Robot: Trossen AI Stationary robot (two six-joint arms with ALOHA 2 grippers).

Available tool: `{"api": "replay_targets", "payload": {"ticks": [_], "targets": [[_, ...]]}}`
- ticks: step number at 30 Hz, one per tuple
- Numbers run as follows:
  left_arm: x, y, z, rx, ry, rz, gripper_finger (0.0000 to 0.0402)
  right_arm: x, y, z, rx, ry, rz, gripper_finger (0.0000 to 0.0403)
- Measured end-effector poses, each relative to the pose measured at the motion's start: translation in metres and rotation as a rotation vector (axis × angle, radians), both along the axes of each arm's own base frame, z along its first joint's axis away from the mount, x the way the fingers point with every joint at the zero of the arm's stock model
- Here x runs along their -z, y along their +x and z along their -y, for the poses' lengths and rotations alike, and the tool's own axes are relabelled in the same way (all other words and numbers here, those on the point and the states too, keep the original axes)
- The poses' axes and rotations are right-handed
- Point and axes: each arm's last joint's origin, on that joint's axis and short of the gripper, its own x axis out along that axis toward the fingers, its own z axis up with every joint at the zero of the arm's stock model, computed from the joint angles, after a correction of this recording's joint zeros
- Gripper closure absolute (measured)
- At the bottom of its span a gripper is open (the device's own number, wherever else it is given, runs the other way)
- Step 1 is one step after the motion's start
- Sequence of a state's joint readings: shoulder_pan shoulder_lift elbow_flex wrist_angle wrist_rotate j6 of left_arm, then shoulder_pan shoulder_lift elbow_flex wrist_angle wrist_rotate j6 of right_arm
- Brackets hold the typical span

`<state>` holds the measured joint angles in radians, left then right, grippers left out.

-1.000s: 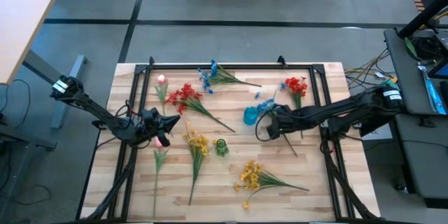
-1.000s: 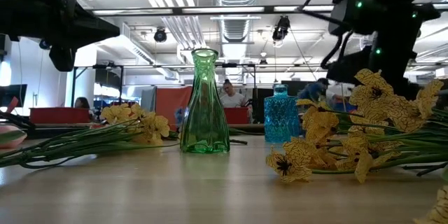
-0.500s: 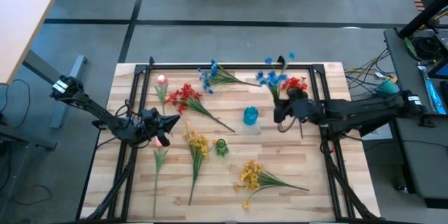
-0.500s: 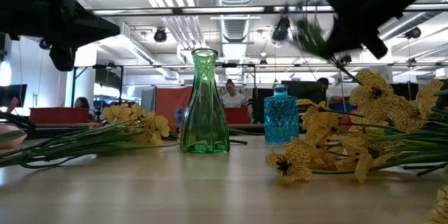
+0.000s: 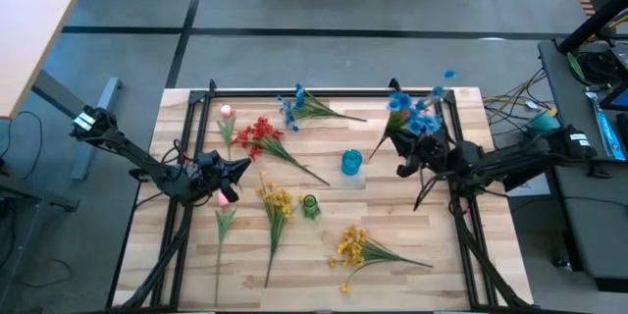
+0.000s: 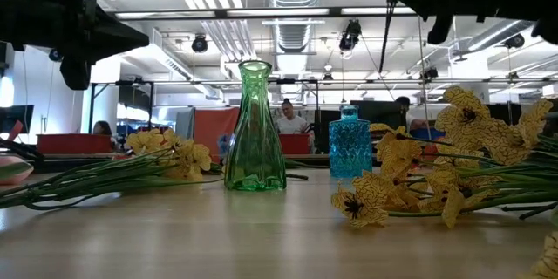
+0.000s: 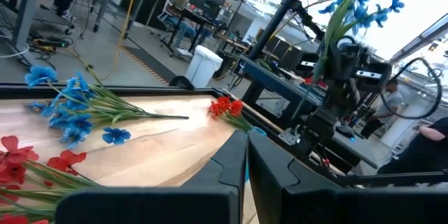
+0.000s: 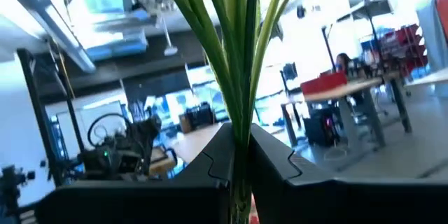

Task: Sort flowers into vase by color
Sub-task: Put the bottom blue flowers into the blue flower vase

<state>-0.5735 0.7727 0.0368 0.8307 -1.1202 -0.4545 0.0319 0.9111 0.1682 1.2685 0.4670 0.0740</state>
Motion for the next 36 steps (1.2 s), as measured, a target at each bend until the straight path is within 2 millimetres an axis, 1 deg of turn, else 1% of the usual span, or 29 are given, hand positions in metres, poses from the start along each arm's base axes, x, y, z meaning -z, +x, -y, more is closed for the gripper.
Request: {"api": "replay_targets", "payload": {"ticks": [4,12,16,25,31,36], "targets": [[0.000,0.000,0.000,-0.008,-0.008,0.006,0.0402,0.010,0.009,0.000,0.014,-0.036,-0.023,0.0381],[-0.001,0.000,0.000,-0.006,-0.037,0.025,0.0402,0.016,0.037,-0.001,0.050,-0.106,-0.065,0.0381],[-0.001,0.000,0.000,-0.005,-0.043,0.030,0.0402,0.020,0.046,-0.001,0.059,-0.121,-0.077,0.0381],[-0.001,0.000,0.000,-0.002,-0.043,0.030,0.0402,0.033,0.057,0.004,0.087,-0.139,-0.150,0.0381],[-0.001,0.000,0.000,-0.001,-0.043,0.030,0.0402,0.037,0.062,0.004,0.091,-0.147,-0.174,0.0380],[-0.001,0.000,0.000,-0.001,-0.043,0.029,0.0402,0.039,0.062,0.004,0.091,-0.149,-0.186,0.0363]]}}
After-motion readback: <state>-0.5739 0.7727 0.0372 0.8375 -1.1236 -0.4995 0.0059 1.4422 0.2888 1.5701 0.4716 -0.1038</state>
